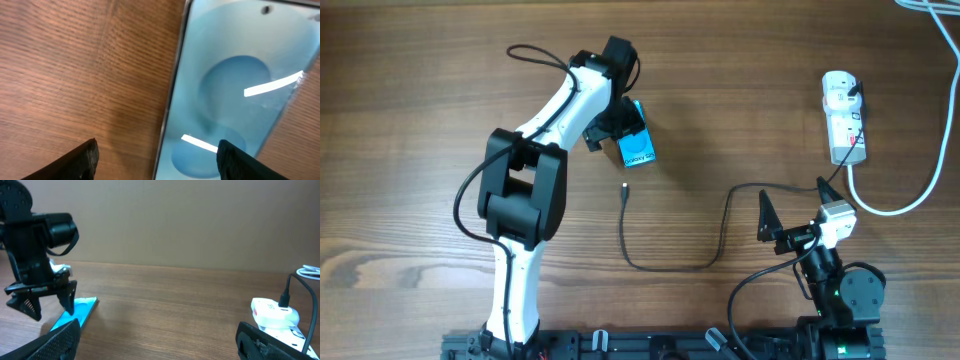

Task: Plug charger to phone and switch on socket
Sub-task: 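Close the left gripper on the phone's lower end and lift it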

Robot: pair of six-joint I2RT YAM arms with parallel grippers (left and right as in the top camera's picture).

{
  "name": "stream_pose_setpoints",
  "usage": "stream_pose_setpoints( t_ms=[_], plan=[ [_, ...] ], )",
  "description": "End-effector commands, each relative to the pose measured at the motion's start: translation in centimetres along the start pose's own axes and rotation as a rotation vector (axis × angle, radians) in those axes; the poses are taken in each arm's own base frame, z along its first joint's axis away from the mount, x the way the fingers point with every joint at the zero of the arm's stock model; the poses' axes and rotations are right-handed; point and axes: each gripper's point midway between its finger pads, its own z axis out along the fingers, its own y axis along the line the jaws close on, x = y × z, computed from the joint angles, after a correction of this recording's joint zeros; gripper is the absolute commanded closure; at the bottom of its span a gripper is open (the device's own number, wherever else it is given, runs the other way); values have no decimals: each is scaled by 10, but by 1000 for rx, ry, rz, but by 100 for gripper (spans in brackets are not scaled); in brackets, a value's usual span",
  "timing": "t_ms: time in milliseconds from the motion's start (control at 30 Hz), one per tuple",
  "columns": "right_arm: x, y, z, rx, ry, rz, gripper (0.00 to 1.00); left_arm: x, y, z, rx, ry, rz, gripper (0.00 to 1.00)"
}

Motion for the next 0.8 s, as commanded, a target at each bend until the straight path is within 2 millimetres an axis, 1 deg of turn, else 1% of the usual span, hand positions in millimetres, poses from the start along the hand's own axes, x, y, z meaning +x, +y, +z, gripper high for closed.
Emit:
stream_pose_setpoints(
  t_ms=[0, 33, 67, 100, 200, 333, 400, 467, 500, 567, 733, 767],
  plan=[
    [-1, 0, 0, 4, -7, -9, 0, -13, -24, -31, 7, -86, 72, 24],
    [-1, 0, 0, 4, -7, -10, 0, -14, -32, -41, 15, -108, 84, 24],
    [-1, 0, 0, 4, -7, -9, 0, -12, -39, -46, 20, -123, 98, 24],
    [-1, 0, 0, 4, -7, -10, 0, -9, -41, -46, 10, -132, 102, 24],
    [-1, 0, 0, 4, -7, -10, 0, -4, -44, -31, -25, -130, 101, 21],
    [-1, 0, 0, 4, -7, -9, 0, -7, -43, -12, -53, -125, 95, 14],
    [-1, 0, 0, 4, -7, -10, 0, -10, -42, -10, -61, -137, 94, 12],
    [-1, 0, 0, 4, -7, -10, 0, -13, -43, -10, -59, -154, 94, 5],
    [-1, 0, 0, 4, -7, -10, 0, -13, -43, -10, -59, -154, 94, 4],
    [-1, 0, 0, 4, -7, -9, 0, -13, -43, -7, -63, -150, 95, 3],
    [-1, 0, 0, 4, -7, -10, 0, -12, -39, 16, -93, -122, 94, 1],
    [-1, 0, 0, 4, -7, -10, 0, -12, -39, 16, -92, -123, 94, 2]
  ],
)
